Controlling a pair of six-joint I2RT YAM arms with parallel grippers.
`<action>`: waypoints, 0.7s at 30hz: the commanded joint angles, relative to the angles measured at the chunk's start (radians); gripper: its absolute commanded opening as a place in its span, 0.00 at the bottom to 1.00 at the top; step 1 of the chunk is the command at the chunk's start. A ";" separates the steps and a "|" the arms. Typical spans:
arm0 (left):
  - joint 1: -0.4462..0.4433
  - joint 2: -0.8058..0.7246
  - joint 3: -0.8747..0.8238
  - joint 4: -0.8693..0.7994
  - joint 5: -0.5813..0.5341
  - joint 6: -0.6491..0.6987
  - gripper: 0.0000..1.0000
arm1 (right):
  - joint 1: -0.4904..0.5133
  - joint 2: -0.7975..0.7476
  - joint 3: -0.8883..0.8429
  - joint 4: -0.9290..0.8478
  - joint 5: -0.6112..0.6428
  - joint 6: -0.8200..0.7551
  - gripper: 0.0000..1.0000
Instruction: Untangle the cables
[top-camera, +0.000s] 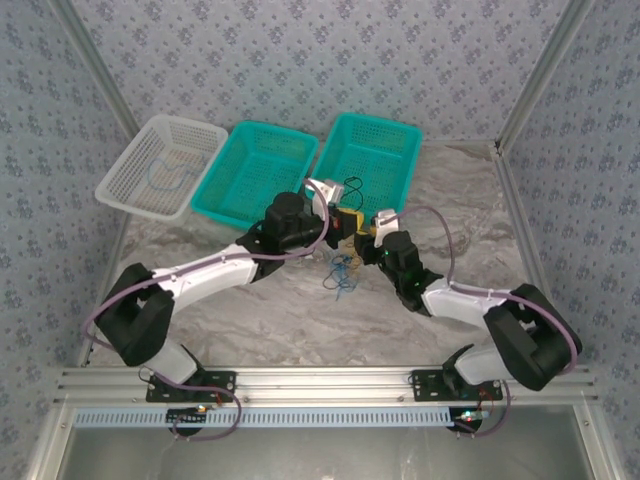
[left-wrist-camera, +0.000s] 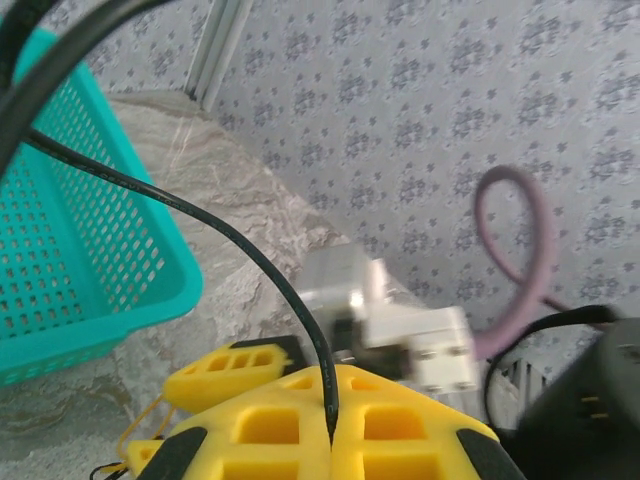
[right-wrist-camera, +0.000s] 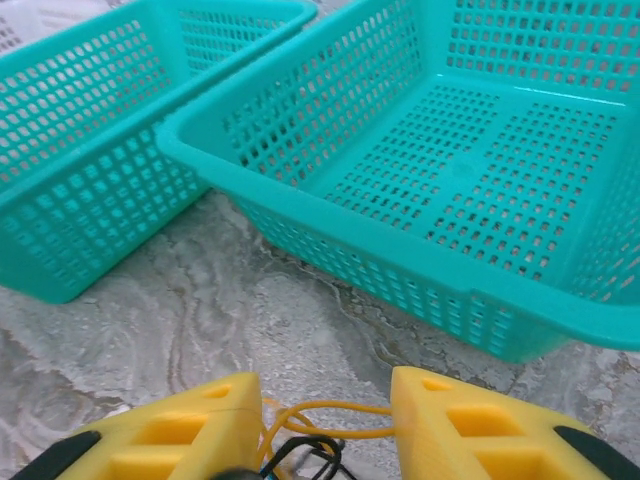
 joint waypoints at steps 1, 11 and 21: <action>0.009 -0.062 -0.001 0.061 0.042 0.015 0.00 | 0.008 0.051 0.034 0.013 0.076 0.035 0.41; 0.049 -0.134 -0.020 0.023 -0.035 0.055 0.00 | 0.034 0.141 0.019 -0.047 0.100 0.092 0.37; 0.091 -0.173 0.025 -0.191 -0.250 0.166 0.00 | 0.038 0.054 0.023 -0.175 0.118 0.169 0.62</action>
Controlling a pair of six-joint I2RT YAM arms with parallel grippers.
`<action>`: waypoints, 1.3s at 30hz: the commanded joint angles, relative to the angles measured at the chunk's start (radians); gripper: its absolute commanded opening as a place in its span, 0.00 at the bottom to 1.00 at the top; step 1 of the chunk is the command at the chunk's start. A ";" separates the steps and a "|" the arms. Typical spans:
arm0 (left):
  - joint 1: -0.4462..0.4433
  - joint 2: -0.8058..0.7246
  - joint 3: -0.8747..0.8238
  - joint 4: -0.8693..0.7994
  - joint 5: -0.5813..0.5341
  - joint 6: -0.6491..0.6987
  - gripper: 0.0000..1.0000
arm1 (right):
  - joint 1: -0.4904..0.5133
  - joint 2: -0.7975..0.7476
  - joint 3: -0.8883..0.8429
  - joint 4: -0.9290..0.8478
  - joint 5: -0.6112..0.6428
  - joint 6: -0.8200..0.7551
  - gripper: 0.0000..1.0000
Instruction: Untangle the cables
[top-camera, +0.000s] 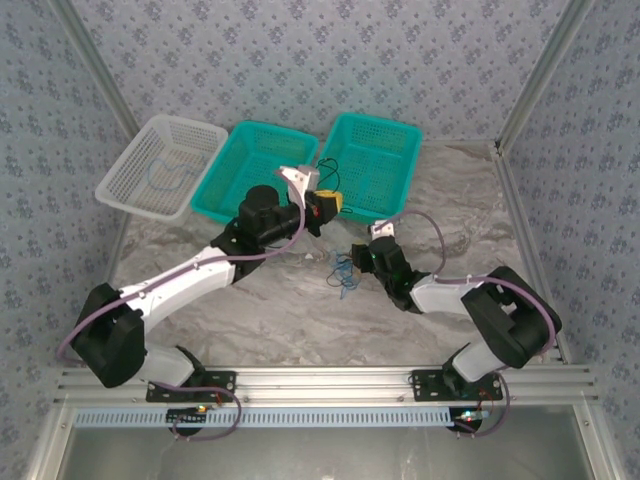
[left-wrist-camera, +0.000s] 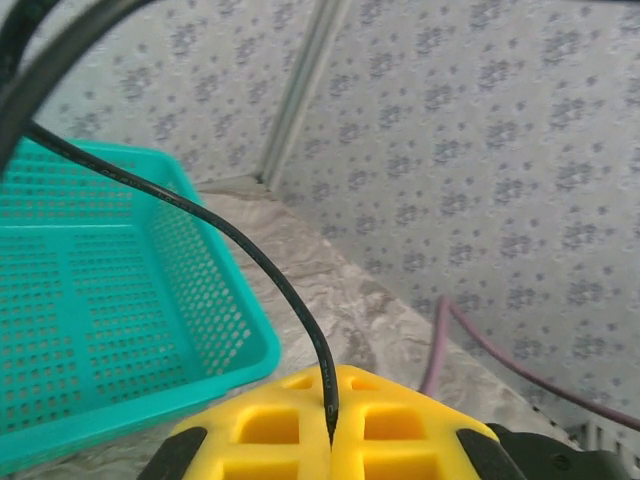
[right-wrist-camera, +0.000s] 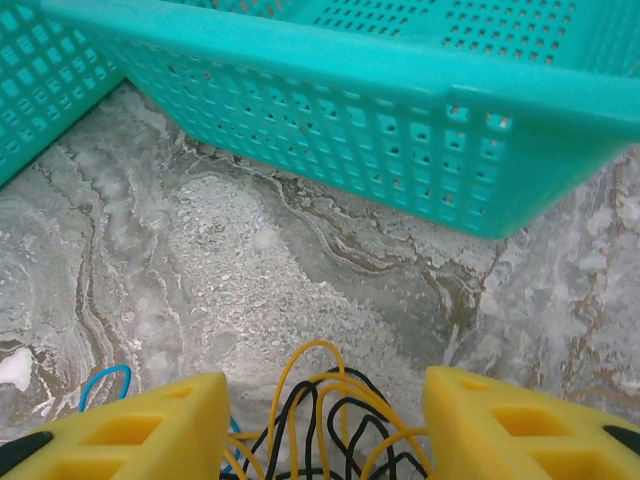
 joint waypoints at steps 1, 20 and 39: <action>0.035 -0.028 0.055 -0.145 -0.153 0.076 0.00 | 0.007 -0.076 0.020 -0.109 0.039 0.066 0.67; 0.418 0.153 0.199 -0.482 -0.191 0.039 0.00 | 0.008 -0.351 0.060 -0.354 0.083 0.108 1.00; 0.431 0.426 0.558 -0.865 -0.209 0.193 0.72 | -0.001 -0.389 0.071 -0.405 0.095 0.141 1.00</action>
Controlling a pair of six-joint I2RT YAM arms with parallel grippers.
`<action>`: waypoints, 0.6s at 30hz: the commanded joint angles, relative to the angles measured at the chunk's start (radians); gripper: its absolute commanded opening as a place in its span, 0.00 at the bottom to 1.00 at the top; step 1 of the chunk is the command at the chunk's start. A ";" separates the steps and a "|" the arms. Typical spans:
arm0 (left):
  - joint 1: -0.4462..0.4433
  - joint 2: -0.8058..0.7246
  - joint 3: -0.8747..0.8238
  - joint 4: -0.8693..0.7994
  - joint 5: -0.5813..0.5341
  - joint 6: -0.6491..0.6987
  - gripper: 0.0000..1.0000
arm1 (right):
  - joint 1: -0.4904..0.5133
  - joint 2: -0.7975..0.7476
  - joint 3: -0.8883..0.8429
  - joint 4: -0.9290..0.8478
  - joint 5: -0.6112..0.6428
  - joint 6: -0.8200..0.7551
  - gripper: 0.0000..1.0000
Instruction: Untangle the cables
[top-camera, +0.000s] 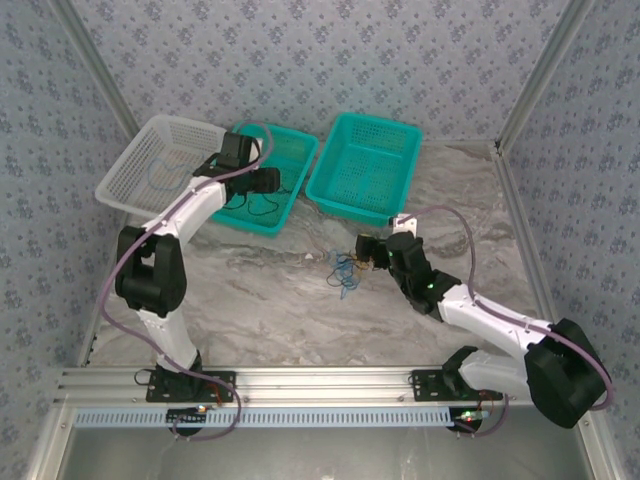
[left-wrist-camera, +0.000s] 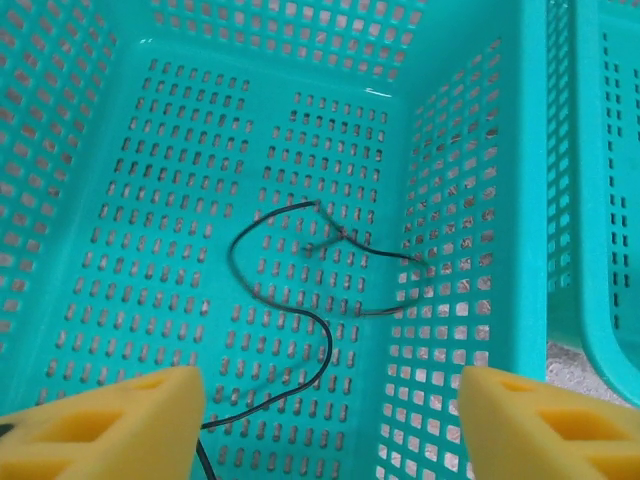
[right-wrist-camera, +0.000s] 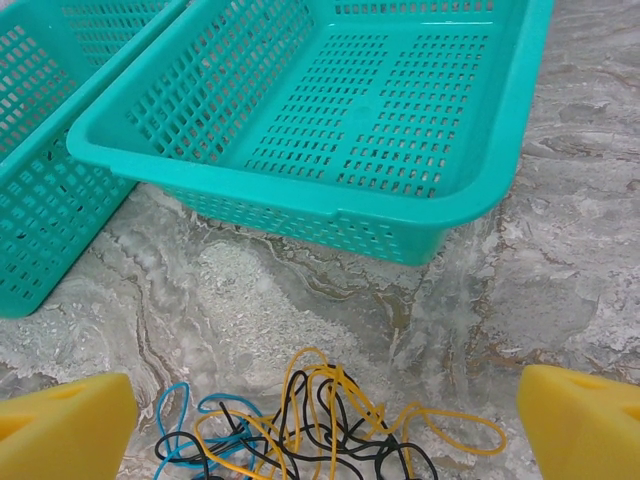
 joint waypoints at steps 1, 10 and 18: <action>0.004 -0.030 0.011 -0.047 -0.003 0.008 0.74 | -0.006 -0.025 0.026 -0.035 0.034 0.030 1.00; -0.028 -0.170 -0.153 0.111 0.033 -0.024 0.96 | -0.025 -0.013 0.029 -0.054 -0.012 0.078 0.99; -0.109 -0.287 -0.305 0.276 0.045 -0.070 0.99 | -0.030 0.034 0.036 -0.130 -0.030 0.208 0.98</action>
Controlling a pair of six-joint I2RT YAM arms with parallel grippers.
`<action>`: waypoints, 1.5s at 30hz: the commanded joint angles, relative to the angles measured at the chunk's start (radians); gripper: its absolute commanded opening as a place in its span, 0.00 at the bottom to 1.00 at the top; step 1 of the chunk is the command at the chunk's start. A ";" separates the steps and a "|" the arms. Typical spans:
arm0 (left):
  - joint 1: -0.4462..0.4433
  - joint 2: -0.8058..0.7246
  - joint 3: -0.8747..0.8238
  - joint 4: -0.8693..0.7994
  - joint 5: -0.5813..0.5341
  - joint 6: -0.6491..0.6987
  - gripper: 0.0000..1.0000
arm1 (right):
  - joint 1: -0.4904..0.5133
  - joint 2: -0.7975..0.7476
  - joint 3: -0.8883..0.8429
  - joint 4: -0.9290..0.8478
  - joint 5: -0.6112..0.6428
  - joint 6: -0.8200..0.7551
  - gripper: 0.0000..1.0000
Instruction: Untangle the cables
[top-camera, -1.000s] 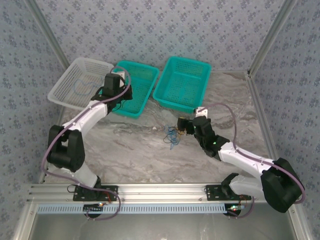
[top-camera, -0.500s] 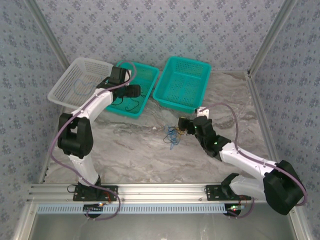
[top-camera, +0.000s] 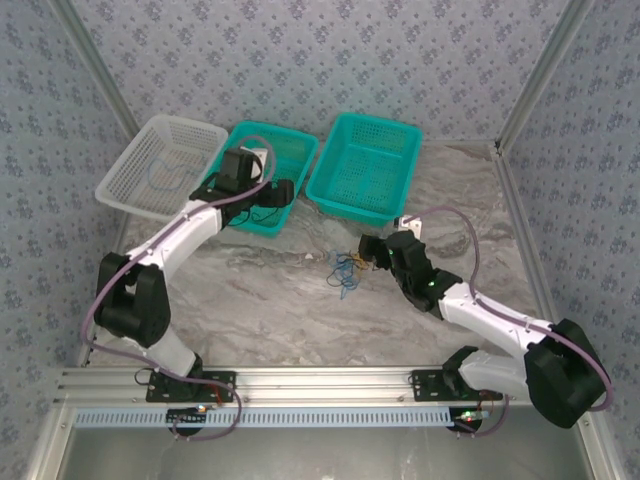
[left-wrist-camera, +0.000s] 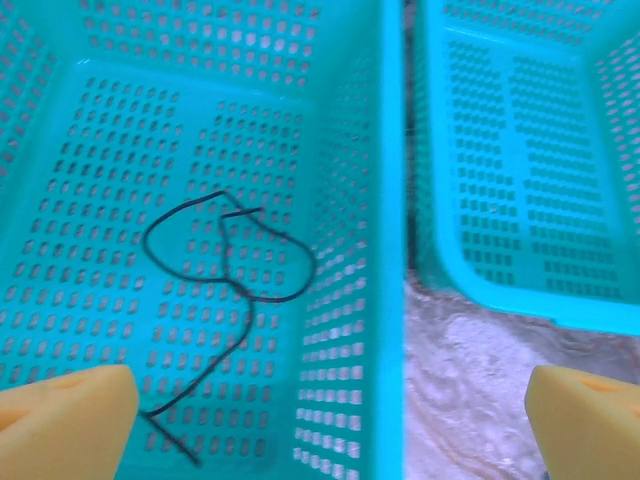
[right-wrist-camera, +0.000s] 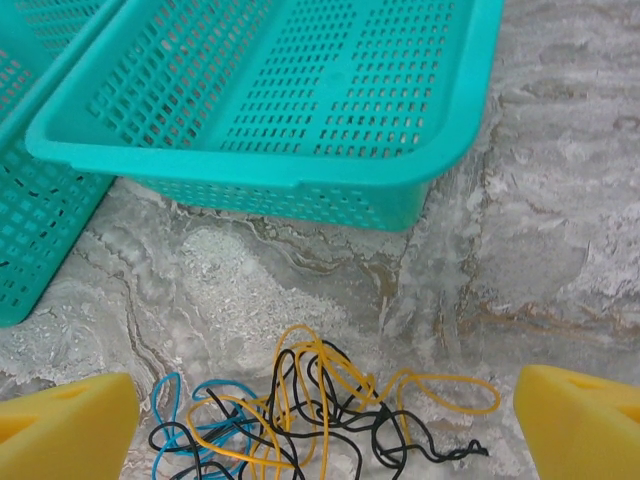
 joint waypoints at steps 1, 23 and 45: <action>-0.031 -0.068 -0.069 0.132 0.021 -0.041 0.99 | -0.008 0.023 0.019 -0.051 -0.017 0.100 0.98; -0.048 -0.344 -0.441 0.301 -0.016 -0.267 0.99 | 0.165 0.084 0.087 -0.248 -0.118 0.284 0.81; -0.059 -0.376 -0.551 0.357 0.085 -0.331 0.99 | 0.218 0.392 0.355 -0.474 -0.094 0.302 0.30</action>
